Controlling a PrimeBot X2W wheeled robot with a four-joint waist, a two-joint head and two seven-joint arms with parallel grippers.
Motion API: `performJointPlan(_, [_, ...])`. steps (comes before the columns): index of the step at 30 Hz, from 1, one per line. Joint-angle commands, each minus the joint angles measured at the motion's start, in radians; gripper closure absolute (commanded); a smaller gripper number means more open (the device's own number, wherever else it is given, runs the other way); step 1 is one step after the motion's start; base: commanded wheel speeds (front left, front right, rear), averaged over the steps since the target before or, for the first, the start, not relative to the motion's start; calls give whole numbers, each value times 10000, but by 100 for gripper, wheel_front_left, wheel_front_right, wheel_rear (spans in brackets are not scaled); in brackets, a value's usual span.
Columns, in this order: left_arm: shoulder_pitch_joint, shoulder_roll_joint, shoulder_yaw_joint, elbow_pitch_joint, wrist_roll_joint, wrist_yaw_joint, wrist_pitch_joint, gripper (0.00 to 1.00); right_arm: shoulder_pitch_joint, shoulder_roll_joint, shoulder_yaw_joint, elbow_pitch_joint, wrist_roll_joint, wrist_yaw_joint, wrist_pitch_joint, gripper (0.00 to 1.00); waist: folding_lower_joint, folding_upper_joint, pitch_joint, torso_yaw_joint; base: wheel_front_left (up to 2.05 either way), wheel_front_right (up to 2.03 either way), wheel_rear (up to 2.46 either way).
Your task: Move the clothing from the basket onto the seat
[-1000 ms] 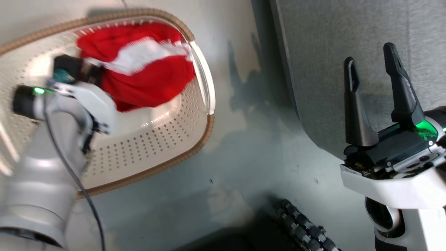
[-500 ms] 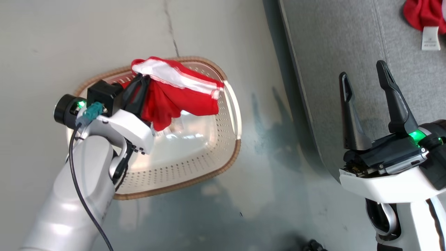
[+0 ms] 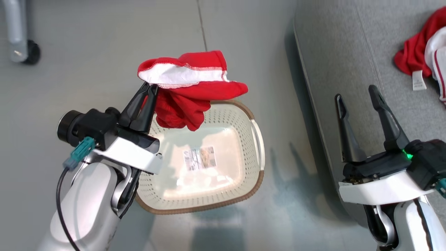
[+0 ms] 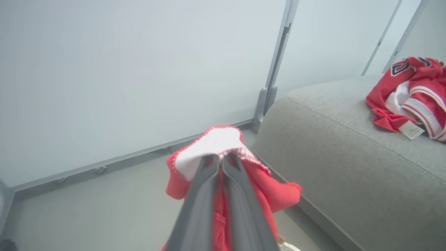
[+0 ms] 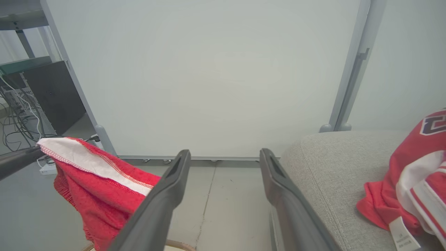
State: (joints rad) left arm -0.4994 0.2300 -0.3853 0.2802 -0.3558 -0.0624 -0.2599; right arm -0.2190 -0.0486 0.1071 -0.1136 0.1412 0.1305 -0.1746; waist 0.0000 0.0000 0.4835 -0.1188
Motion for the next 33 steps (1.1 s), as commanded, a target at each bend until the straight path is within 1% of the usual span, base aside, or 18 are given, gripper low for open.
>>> performJointPlan(1, [290, 2, 140, -410, -45, 123, -36, 100, 176, -45, -13, 113, 15, 6, 83, 0, 0, 0, -813, 424, 0, 0, 0])
performJointPlan(6, [852, 23, 407, -1323, -168, 280, -36, 100, 475, -45, -83, 259, 53, 6, 225, 0, 0, 0, -1627, 660, 0, 0, 0])
performJointPlan(7, [852, 23, 407, -1323, -168, 280, -36, 100, 475, -45, -83, 259, 53, 6, 225, 0, 0, 0, -1627, 660, 0, 0, 0])
performJointPlan(14, [1646, 99, 553, -2347, -286, 453, -32, 100, 1003, -45, -111, 430, 145, 6, 496, 0, 0, 0, -2682, 876, 0, 0, 0])
performJointPlan(25, [2840, 253, 188, -3623, -300, 655, 309, 100, 1942, -43, -131, 553, 371, 6, 690, 0, 0, 0, -3909, 948, 0, 0, 0])
performJointPlan(33, [3491, 272, 65, -4046, -433, 868, 507, 100, 2497, -45, -34, 555, 545, 6, 854, 0, 0, 0, -4541, 838, 0, 0, 0])
